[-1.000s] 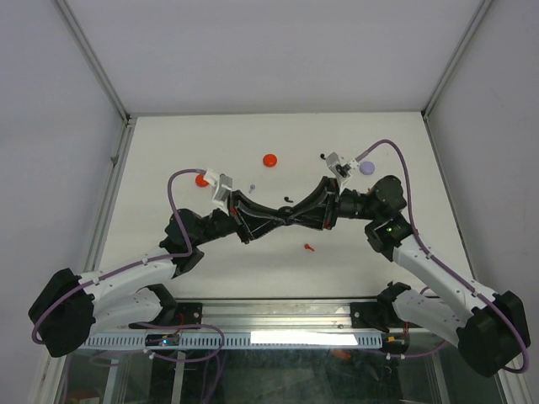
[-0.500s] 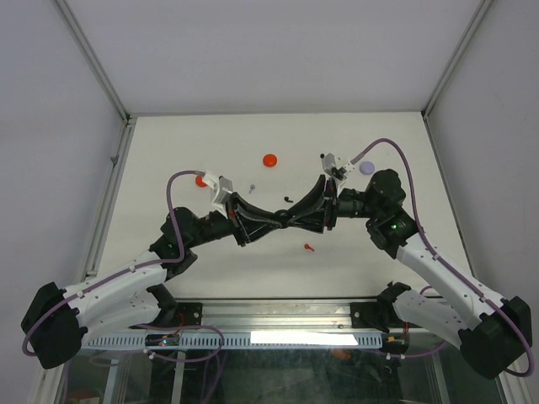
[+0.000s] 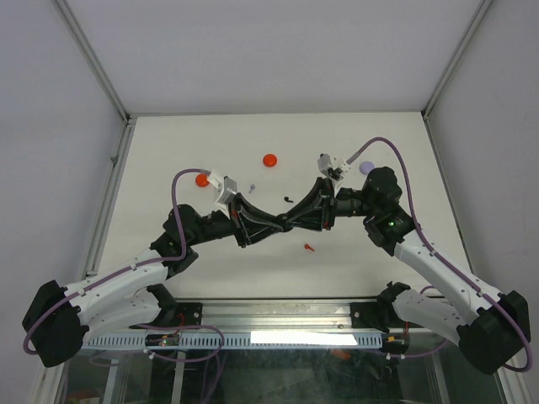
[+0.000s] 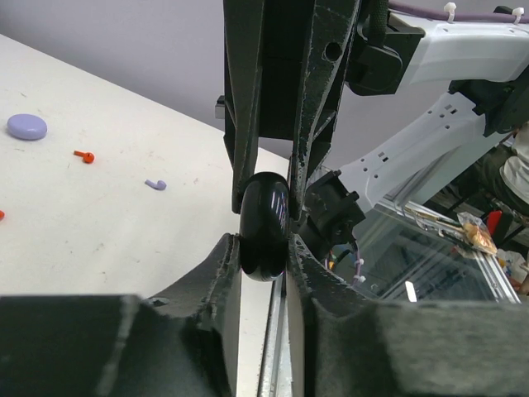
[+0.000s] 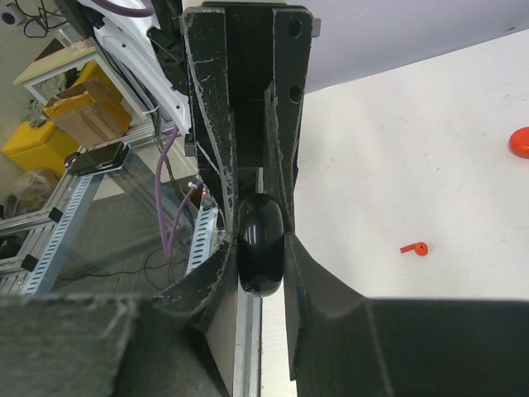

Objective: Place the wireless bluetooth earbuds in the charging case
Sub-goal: Open the charging case.

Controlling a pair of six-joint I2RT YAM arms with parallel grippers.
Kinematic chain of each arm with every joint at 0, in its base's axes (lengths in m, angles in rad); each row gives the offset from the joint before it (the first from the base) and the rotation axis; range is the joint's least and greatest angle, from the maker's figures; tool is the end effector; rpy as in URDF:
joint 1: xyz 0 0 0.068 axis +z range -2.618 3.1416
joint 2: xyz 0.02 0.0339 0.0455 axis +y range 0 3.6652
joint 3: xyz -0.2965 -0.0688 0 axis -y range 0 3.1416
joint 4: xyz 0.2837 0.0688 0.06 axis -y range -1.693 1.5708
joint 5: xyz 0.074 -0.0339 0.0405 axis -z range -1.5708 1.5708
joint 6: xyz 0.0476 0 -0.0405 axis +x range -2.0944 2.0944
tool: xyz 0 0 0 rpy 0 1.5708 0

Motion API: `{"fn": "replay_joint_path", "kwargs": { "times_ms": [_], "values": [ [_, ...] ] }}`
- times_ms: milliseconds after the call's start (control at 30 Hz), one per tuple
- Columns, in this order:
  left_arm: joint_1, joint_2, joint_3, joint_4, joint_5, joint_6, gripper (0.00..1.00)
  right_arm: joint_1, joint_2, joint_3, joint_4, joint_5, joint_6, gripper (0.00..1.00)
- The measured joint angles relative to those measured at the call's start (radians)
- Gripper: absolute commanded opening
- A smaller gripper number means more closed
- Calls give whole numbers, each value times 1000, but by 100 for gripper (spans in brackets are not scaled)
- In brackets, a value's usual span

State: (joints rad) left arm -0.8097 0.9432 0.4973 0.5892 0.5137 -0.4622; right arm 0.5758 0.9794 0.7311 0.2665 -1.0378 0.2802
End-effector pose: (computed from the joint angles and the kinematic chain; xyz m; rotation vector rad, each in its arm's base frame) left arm 0.1500 -0.1914 0.3018 0.7255 1.4346 -1.3801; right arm 0.1812 0.1665 0.3499 -1.1021 1.3781 1.4373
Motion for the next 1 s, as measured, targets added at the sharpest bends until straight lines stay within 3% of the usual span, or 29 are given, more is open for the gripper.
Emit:
{"fn": "replay_joint_path", "kwargs": {
  "times_ms": [133,300,633,867,1000],
  "values": [
    [0,4,0,1,4,0,40,3,0,0,0,-5,-2,0],
    [0,24,0,2,4,-3,43,25,1,0,-2,1,-10,0],
    [0,34,-15,43,4,-12,30,38,1,0,-3,47,-19,0],
    [-1,29,-34,73,-8,-10,30,45,-2,0,-4,79,-20,0],
    [-1,24,-39,86,-14,-9,14,50,-9,0,-4,92,-20,0]
  ]
}}
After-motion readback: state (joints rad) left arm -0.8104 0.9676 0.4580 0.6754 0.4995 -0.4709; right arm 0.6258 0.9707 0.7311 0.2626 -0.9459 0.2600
